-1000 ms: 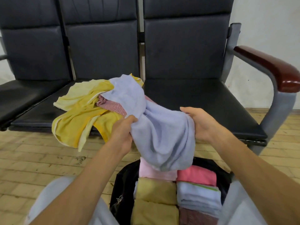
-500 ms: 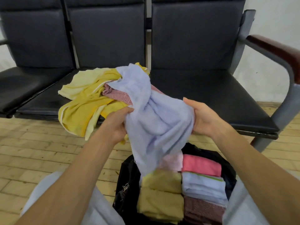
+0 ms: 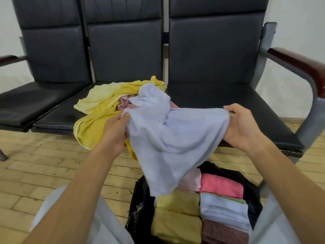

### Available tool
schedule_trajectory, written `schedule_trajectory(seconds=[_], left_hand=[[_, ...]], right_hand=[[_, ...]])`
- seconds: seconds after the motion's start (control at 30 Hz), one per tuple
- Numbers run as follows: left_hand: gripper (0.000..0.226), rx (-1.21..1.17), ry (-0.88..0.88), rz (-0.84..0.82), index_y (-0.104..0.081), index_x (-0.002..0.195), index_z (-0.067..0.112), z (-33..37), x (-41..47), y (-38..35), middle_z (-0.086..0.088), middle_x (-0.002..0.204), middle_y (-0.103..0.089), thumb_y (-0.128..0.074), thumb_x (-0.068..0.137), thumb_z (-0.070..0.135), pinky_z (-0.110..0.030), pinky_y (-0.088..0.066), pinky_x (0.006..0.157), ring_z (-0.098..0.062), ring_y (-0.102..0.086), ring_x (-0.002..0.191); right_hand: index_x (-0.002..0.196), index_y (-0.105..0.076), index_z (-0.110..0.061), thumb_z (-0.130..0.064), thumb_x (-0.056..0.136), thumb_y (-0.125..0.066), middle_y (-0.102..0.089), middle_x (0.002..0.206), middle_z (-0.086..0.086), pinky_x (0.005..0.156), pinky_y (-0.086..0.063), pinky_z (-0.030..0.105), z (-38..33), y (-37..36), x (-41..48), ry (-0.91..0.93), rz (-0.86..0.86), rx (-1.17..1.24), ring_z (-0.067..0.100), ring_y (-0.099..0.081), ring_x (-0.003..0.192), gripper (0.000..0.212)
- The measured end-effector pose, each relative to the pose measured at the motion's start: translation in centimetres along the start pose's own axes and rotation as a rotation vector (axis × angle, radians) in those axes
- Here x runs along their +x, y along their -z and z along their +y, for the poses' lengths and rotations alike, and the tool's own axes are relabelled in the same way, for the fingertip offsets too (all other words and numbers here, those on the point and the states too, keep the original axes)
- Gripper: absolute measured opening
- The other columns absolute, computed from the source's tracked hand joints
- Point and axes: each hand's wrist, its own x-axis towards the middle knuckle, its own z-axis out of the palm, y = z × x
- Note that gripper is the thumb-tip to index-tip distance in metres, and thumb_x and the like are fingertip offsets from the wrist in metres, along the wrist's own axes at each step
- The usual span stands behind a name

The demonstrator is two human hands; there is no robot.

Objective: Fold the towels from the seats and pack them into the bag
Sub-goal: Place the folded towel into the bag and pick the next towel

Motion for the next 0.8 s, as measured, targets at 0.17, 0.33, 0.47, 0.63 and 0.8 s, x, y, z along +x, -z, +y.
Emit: schedule_trajectory(seconds=[0.17, 0.33, 0.47, 0.63, 0.8], left_hand=[[0.023, 0.045, 0.029, -0.030, -0.067, 0.087, 0.013, -0.1, -0.8, -0.3, -0.001, 0.091, -0.071, -0.049, 0.101, 0.016, -0.029, -0.052, 0.072, -0.015, -0.067, 0.082], [0.022, 0.108, 0.049, -0.067, -0.070, 0.089, 0.009, -1.1, -1.2, -0.4, -0.003, 0.090, -0.072, -0.052, 0.100, 0.018, -0.032, -0.050, 0.073, -0.019, -0.067, 0.084], [0.029, 0.195, 0.105, -0.105, -0.070, 0.098, 0.001, -1.9, -1.1, 0.2, -0.010, 0.097, -0.073, -0.052, 0.100, 0.023, -0.035, -0.046, 0.072, -0.025, -0.065, 0.087], [0.024, 0.250, 0.164, -0.153, -0.070, 0.097, 0.007, -2.5, -1.3, 1.2, -0.003, 0.092, -0.075, -0.051, 0.100, 0.020, -0.030, -0.050, 0.068, -0.018, -0.068, 0.083], [0.024, 0.274, 0.168, -0.171, -0.069, 0.093, 0.005, -2.3, -1.4, 1.7, -0.008, 0.093, -0.072, -0.051, 0.100, 0.019, -0.033, -0.050, 0.074, -0.024, -0.064, 0.087]], right_hand=[[0.109, -0.069, 0.005, -0.009, 0.084, -0.070, -0.073, 0.104, 0.016, 0.061, -0.056, 0.026, 2.3, 1.1, -0.4, -0.136, 0.137, -0.301, 0.021, -0.070, 0.082, 0.029], [0.099, -0.069, 0.009, -0.002, 0.087, -0.061, -0.070, 0.099, 0.017, 0.074, -0.052, 0.032, 3.5, 2.1, -0.8, -0.249, 0.099, -0.549, 0.026, -0.066, 0.089, 0.018], [0.071, -0.055, -0.009, -0.001, 0.082, -0.051, -0.049, 0.077, 0.009, 0.068, -0.043, 0.032, 3.6, 1.4, -0.4, -0.229, 0.055, -0.453, 0.020, -0.049, 0.068, 0.014], [0.100, -0.071, -0.005, -0.025, 0.079, -0.078, -0.074, 0.097, 0.009, 0.075, -0.054, 0.032, 4.6, -0.6, 0.7, -0.286, -0.020, -0.494, 0.022, -0.070, 0.090, 0.030], [0.078, -0.065, -0.007, -0.009, 0.084, -0.069, -0.068, 0.082, 0.008, 0.061, -0.051, 0.031, 4.5, -3.0, 1.0, -0.213, 0.024, -0.646, 0.020, -0.064, 0.072, 0.008]])
